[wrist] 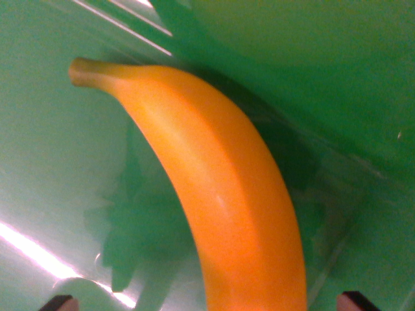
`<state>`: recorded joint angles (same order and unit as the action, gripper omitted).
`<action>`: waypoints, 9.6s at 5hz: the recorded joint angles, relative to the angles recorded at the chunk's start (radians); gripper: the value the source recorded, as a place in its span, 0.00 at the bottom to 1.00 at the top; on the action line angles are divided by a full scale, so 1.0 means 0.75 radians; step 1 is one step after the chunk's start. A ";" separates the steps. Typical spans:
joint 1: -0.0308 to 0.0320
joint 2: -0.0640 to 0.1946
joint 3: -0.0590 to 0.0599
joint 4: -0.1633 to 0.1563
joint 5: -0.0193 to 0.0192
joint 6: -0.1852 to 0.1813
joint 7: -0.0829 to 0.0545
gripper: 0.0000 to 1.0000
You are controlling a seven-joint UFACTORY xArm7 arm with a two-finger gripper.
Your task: Pick fruit
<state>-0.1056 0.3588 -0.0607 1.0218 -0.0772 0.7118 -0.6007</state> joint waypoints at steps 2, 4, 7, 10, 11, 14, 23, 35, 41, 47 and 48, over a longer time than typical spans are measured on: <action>-0.0039 0.009 -0.002 -0.015 0.0001 -0.027 -0.018 0.00; -0.0067 0.015 -0.004 -0.027 0.0001 -0.047 -0.031 0.00; -0.0096 0.021 -0.005 -0.038 0.0001 -0.068 -0.044 0.00; -0.0097 0.021 -0.005 -0.038 0.0001 -0.068 -0.044 0.00; -0.0097 0.021 -0.005 -0.038 0.0001 -0.068 -0.044 0.00; -0.0097 0.020 -0.005 -0.037 0.0002 -0.066 -0.044 1.00; -0.0089 -0.023 -0.005 0.018 0.0013 0.032 -0.050 1.00; -0.0066 -0.162 -0.002 0.199 0.0048 0.352 -0.068 1.00; -0.0052 -0.244 -0.001 0.305 0.0069 0.541 -0.079 1.00; -0.0039 -0.320 0.000 0.404 0.0088 0.715 -0.088 1.00; -0.0035 -0.342 0.001 0.431 0.0094 0.763 -0.091 1.00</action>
<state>-0.1082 0.1025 -0.0601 1.3452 -0.0702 1.2843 -0.6691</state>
